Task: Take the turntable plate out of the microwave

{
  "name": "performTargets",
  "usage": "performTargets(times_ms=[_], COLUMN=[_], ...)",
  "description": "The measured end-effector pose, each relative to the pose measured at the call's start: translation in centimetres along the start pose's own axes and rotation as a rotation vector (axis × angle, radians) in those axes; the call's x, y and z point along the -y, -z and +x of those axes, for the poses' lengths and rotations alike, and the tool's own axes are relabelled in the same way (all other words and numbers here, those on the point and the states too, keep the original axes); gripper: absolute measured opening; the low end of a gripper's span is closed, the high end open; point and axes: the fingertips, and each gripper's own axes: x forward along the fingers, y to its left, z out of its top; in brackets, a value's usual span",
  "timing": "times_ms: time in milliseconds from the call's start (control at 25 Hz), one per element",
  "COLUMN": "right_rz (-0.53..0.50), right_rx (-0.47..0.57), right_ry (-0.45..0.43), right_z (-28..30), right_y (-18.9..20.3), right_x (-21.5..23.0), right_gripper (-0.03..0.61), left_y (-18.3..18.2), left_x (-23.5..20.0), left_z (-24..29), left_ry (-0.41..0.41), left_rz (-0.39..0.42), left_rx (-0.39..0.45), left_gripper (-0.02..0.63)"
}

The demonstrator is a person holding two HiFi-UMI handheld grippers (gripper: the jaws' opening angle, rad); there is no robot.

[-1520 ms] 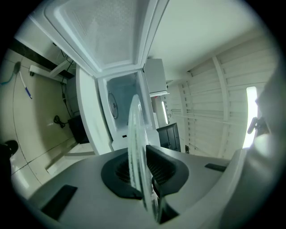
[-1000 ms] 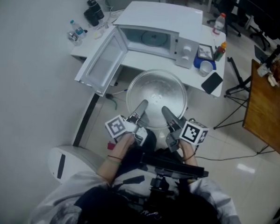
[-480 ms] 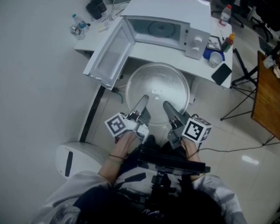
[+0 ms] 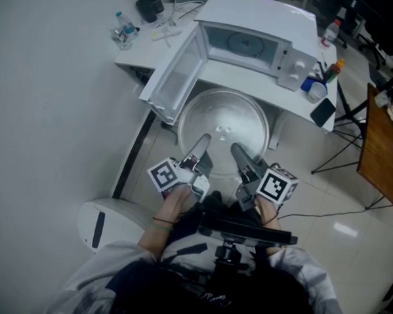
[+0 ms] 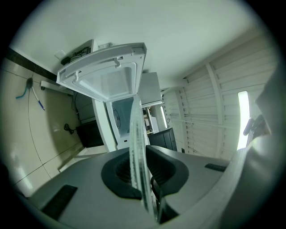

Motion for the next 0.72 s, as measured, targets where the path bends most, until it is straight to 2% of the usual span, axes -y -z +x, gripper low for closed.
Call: performTargets(times_ms=[280, 520, 720], right_rz=[-0.009, -0.003, 0.009], right_rx=[0.015, 0.035, 0.011], right_ry=[0.063, 0.07, 0.08], right_z=[1.1, 1.7, 1.7], right_y=[1.1, 2.1, 3.5], right_x=[-1.2, -2.0, -2.3], right_gripper=[0.086, 0.084, 0.086], left_y=[-1.5, -2.3, -2.3], left_x=[-0.2, -0.2, -0.3], left_z=[-1.2, -2.2, -3.5], left_ry=[0.027, 0.033, 0.01], left_rz=[-0.024, -0.049, -0.082], left_rx=[-0.031, -0.049, -0.041], left_gripper=[0.021, 0.021, 0.021])
